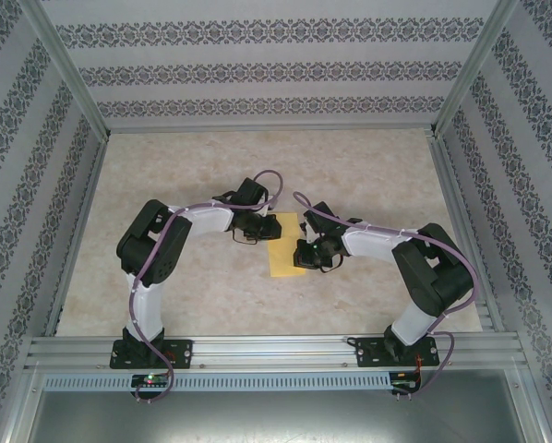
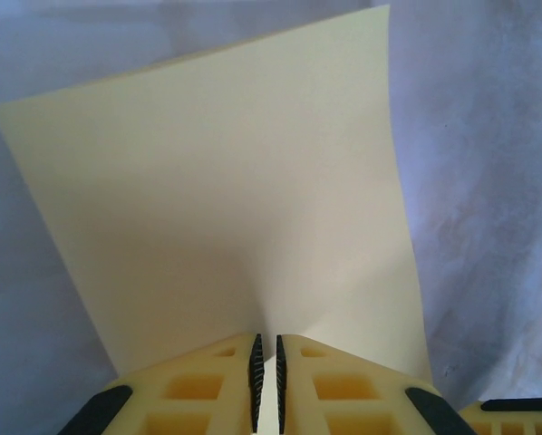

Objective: Fold a paper plane with a square sheet of paper (fold left side to right side)
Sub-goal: First fold the square sheet of paper in half at the center of the table.

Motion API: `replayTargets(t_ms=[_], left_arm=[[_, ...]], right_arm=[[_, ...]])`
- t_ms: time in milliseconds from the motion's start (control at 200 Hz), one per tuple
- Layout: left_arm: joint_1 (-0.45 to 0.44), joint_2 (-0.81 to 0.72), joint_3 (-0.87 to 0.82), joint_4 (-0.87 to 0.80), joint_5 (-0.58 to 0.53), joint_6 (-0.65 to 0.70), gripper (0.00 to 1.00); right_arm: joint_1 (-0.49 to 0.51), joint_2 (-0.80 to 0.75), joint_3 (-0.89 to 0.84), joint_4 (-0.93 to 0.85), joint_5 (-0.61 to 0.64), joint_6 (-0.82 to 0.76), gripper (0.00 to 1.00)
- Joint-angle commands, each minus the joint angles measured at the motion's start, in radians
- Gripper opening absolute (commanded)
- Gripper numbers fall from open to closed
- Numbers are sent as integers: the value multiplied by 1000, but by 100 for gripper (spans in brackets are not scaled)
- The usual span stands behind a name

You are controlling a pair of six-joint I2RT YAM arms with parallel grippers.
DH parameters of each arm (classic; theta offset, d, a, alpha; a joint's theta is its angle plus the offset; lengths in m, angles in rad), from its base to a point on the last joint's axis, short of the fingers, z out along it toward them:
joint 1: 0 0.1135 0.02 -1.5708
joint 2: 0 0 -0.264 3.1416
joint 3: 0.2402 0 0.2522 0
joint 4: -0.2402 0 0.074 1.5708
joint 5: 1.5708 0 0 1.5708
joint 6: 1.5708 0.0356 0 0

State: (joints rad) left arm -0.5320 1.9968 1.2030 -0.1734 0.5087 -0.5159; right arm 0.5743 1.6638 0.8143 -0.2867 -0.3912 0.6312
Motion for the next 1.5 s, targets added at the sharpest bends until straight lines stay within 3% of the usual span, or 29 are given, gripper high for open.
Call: replayTargets(t_ms=[0, 305, 984, 1269, 1499], left_arm=[[43, 18, -18, 60, -50, 20, 18], [107, 45, 19, 94, -43, 7, 18], [187, 216, 306, -2, -20, 30, 19], [190, 19, 174, 12, -42, 51, 19], [137, -160, -12, 49, 50, 4, 19]], right_arm=[[10, 44, -27, -133, 80, -23, 4], [10, 51, -29, -134, 81, -24, 4], [13, 52, -34, -126, 75, -23, 4], [13, 36, -23, -91, 74, -10, 4], [13, 58, 9, -94, 66, -18, 4]])
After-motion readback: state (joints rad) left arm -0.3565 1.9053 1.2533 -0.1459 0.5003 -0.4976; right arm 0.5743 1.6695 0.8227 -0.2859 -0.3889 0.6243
